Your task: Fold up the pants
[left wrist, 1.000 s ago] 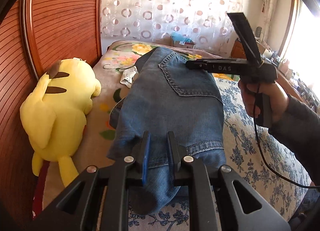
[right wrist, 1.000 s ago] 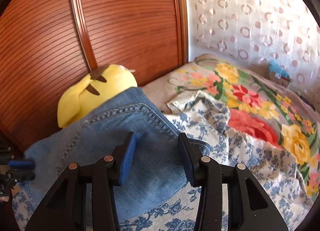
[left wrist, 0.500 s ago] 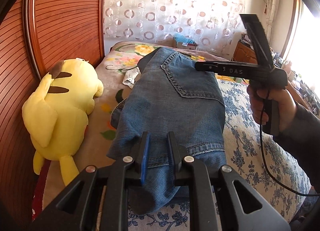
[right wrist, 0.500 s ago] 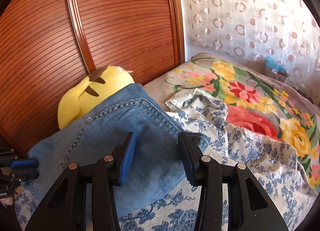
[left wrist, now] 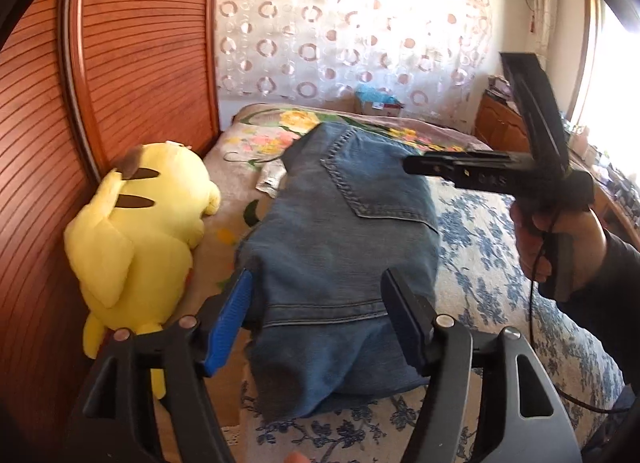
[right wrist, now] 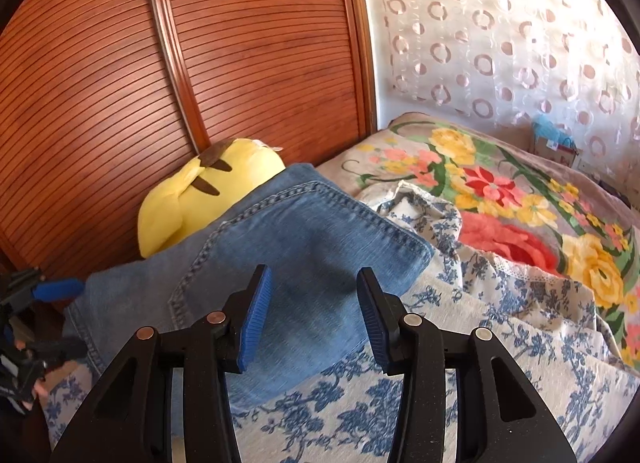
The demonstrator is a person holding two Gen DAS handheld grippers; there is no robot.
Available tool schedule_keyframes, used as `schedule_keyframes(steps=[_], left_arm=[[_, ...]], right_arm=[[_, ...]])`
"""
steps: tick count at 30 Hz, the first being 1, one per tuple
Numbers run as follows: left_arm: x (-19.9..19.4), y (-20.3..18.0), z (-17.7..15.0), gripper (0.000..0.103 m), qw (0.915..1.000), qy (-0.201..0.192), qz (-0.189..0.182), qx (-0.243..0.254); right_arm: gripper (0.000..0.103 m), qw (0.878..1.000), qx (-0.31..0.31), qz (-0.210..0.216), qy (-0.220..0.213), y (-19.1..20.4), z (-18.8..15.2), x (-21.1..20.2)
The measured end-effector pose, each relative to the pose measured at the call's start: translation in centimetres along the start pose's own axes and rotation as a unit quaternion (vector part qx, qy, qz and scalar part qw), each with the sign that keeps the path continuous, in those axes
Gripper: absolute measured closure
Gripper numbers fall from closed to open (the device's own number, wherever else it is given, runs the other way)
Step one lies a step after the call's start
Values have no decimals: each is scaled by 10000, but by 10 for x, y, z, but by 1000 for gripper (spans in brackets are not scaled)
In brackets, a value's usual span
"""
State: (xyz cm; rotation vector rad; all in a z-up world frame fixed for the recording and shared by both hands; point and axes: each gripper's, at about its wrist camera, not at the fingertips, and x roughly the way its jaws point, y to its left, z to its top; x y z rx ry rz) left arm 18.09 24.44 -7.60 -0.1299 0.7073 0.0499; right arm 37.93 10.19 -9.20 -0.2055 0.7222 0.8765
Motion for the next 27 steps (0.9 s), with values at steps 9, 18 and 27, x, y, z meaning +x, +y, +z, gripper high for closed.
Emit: schedule_keyframes(steps=[9, 18, 27], left_arm=[[-7, 10, -2, 35, 9996, -99, 99, -263], [-13, 9, -1, 24, 9991, -151, 227, -309], [-10, 3, -5, 23, 9989, -26, 338, -316]], right_arm=[[36, 9999, -64, -114, -17, 8, -9, -6], [18, 9998, -122, -136, -68, 16, -16, -11], [16, 9998, -114, -156, -84, 22, -22, -18]])
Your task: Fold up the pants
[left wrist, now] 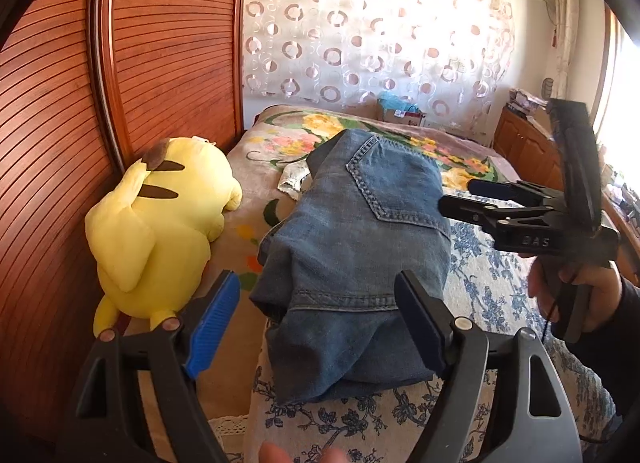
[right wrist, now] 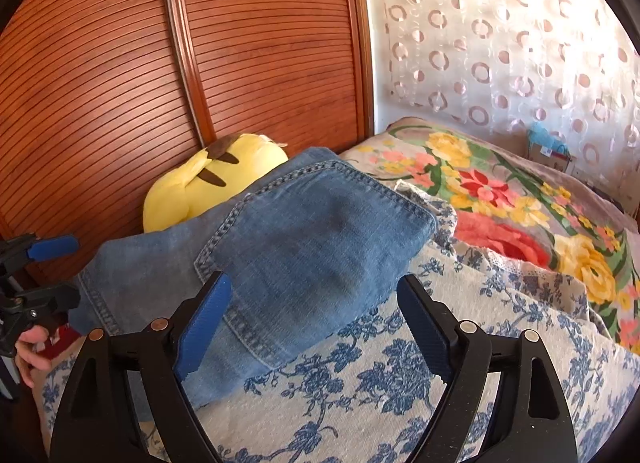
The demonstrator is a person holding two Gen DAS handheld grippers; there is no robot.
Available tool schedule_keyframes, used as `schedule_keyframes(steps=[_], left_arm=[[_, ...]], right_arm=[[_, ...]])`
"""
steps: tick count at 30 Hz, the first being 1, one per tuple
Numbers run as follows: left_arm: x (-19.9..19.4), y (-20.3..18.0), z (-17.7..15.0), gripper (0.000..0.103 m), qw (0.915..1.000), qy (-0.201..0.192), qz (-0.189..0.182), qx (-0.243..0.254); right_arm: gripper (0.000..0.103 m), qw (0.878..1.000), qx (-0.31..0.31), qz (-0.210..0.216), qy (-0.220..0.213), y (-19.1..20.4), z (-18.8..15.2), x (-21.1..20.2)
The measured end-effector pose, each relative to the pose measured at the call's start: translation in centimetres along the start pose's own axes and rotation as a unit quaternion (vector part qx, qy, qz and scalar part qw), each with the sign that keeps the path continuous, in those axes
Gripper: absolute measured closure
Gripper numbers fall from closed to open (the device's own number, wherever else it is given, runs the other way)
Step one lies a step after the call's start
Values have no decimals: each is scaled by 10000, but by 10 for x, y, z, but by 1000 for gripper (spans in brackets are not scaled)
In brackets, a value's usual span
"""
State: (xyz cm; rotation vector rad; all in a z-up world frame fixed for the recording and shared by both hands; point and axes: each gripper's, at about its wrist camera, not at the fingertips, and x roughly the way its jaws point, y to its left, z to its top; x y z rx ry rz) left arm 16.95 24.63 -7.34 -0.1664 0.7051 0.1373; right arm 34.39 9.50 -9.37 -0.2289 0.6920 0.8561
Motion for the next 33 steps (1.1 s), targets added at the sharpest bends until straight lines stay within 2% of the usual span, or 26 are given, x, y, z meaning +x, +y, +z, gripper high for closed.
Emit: schedule_keyframes(steps=[6, 12, 21, 33], left_arm=[[1, -5, -2, 23, 9999, 72, 108, -105], [1, -25, -1, 23, 9989, 43, 445, 111], [-6, -55, 2, 23, 9999, -80, 139, 40], [-12, -107, -20, 23, 9991, 65, -109, 397]], right_arm=[[16, 10000, 1, -30, 12, 3, -11, -13], [16, 9998, 115, -172, -35, 0, -23, -34], [16, 9979, 380, -530, -33, -9, -46, -76], [16, 9915, 766, -1051, -66, -24, -96, -134]])
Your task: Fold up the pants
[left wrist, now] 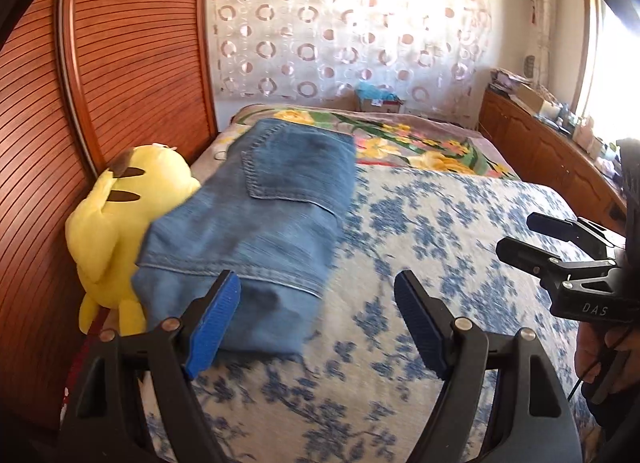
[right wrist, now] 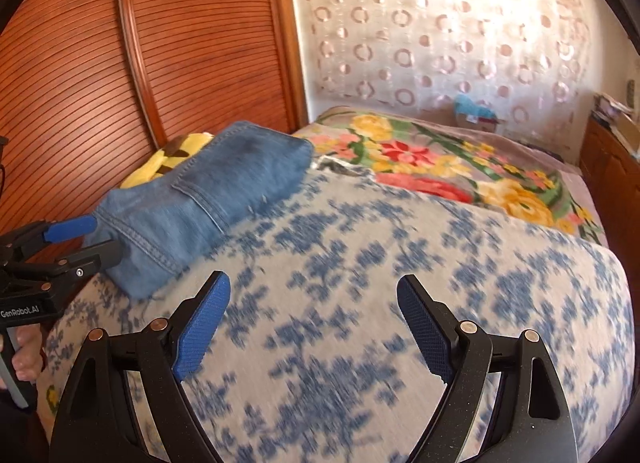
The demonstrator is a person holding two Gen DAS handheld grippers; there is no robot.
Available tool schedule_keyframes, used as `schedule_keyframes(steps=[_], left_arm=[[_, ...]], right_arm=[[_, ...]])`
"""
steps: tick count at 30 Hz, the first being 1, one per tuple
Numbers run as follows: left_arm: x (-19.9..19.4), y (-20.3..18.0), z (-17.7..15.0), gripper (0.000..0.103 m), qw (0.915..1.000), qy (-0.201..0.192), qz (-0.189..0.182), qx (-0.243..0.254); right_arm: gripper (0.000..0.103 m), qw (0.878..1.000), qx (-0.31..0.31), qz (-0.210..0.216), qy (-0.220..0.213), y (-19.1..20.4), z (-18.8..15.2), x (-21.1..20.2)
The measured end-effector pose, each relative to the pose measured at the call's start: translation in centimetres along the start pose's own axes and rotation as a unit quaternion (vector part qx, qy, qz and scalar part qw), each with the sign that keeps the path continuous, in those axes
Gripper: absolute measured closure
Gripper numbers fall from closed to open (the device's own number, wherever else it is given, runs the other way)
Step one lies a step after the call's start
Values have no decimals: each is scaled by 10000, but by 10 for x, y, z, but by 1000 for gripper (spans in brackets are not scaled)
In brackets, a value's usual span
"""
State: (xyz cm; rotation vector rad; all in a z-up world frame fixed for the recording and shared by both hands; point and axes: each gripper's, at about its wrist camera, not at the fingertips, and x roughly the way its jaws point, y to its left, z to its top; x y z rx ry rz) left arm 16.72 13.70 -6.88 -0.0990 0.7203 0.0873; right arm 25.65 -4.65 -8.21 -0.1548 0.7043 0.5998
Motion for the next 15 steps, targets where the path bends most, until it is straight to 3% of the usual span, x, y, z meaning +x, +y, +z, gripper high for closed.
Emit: schedule_keyframes(steps=[15], left_arm=[[-40, -65, -37, 23, 9978, -39, -473, 456]], right_arm=[[16, 9962, 440, -706, -256, -28, -65, -92]])
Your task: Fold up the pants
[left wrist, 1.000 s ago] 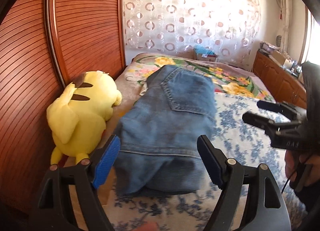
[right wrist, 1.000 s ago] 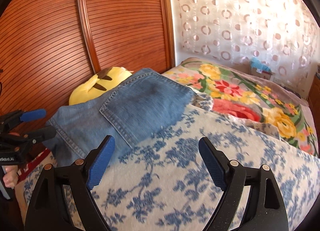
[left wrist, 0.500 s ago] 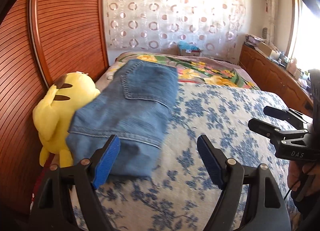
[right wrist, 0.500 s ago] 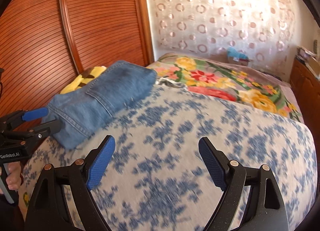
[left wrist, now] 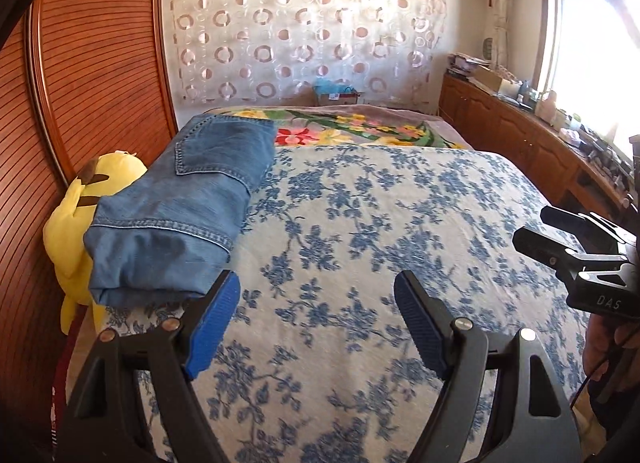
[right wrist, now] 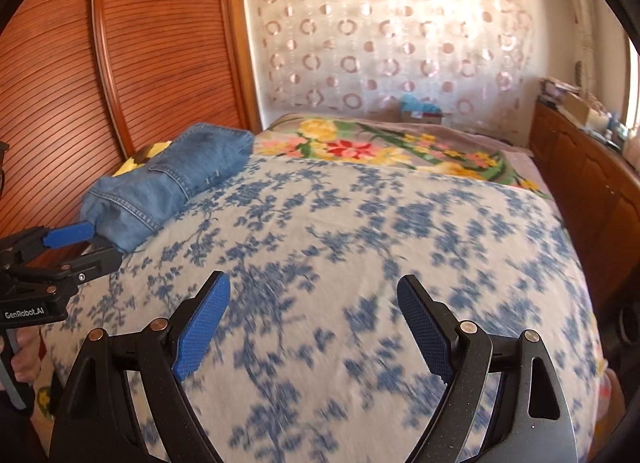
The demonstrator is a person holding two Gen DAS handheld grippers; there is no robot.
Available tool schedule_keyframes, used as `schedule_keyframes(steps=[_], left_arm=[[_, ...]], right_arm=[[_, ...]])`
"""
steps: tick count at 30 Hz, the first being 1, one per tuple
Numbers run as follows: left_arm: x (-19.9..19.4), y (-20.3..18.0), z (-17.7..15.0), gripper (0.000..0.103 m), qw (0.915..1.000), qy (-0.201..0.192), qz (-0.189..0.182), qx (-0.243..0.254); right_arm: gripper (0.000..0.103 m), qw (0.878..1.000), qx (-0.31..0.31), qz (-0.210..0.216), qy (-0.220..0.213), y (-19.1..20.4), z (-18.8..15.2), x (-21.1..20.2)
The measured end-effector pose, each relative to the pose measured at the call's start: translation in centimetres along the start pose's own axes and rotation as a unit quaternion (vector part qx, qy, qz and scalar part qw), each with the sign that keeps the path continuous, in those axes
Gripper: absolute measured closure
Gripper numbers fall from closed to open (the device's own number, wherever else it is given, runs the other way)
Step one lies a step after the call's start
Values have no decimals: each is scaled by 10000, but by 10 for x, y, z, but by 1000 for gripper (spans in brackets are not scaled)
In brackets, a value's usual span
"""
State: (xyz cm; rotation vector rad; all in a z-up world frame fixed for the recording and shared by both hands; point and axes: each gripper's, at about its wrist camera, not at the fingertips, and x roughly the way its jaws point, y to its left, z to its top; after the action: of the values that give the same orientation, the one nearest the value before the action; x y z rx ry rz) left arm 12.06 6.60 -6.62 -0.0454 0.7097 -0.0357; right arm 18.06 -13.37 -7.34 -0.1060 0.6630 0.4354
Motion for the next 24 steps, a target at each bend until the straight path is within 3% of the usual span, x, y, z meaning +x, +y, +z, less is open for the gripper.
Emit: schedule_keyframes(steps=[8, 24], left_arm=[[-49, -30, 2, 23, 9991, -361, -71, 194], [-129, -65, 15, 23, 9931, -1103, -171, 372]], right_arm=[[16, 9991, 159, -192, -356, -10, -12, -61], [16, 9920, 250, -448, -1153, -17, -6, -160]])
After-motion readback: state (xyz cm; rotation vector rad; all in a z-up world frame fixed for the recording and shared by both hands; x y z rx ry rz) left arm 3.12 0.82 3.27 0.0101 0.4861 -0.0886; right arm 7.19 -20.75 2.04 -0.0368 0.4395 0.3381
